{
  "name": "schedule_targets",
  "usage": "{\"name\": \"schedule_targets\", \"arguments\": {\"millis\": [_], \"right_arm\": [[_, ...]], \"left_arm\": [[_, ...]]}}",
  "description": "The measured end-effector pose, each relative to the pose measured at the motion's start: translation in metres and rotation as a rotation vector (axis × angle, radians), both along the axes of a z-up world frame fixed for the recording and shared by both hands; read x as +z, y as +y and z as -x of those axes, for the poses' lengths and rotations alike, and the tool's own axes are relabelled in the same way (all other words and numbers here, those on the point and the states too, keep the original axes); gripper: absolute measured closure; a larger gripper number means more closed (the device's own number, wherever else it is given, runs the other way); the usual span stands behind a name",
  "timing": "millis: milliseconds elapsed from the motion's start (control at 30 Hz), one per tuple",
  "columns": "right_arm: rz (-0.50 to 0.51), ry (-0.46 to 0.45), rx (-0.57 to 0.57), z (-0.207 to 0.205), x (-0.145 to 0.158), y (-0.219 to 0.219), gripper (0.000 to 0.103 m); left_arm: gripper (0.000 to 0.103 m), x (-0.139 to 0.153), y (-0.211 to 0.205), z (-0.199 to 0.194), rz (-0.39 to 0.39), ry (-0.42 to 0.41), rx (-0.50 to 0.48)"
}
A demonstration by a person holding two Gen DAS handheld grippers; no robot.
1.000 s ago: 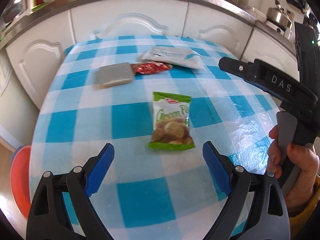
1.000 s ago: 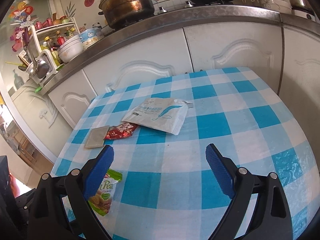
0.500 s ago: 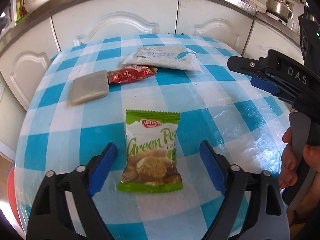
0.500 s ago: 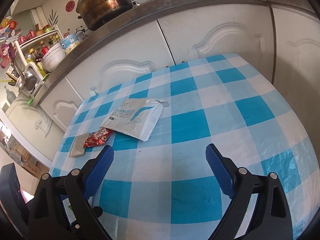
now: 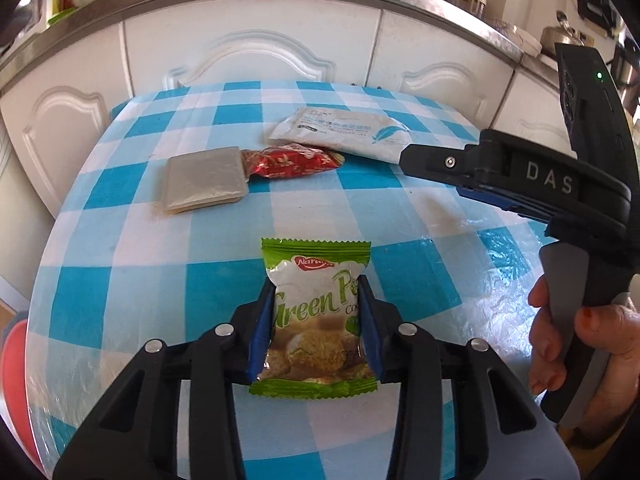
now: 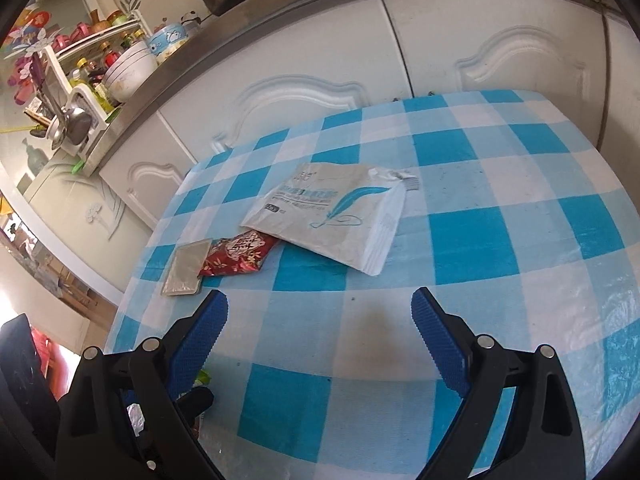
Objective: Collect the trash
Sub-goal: 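Grasp the silver foil pouch with the right tool while the left tool holds the peas packet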
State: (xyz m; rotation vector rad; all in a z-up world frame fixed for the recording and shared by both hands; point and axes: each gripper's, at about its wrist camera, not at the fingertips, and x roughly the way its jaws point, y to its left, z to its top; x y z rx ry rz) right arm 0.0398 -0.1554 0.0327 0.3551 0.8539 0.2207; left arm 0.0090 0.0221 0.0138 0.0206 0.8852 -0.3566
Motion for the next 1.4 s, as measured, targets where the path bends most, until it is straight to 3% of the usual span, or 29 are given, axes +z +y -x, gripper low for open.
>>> {"name": "schedule_targets", "arguments": {"millis": [133,433,733,1033,1267,1400], "right_arm": [[-0.008,-0.022,0.091,-0.01,0.006,0.026,0.011],[-0.01,-0.06,0.262,-0.037,0.018,0.105,0.011],[0.139,-0.064,0.34,-0.066,0.007,0.164,0.011],[0.25,-0.013,0.342,-0.081,-0.01,0.18,0.012],[0.339,-0.015,0.31,-0.081,-0.014,0.176,0.047],[0.338,-0.02,0.29,-0.078,-0.014,0.169,0.052]], "left_arm": [[0.063,0.008,0.027,0.002,0.043,-0.011,0.045],[0.063,0.022,0.113,0.012,0.033,-0.06,0.221],[0.063,0.018,0.176,0.02,0.065,-0.059,0.337],[0.063,0.012,0.193,0.018,0.121,-0.046,0.354],[0.063,0.012,0.193,0.018,0.141,-0.049,0.346],[0.063,0.011,0.194,0.018,0.148,-0.046,0.346]]}}
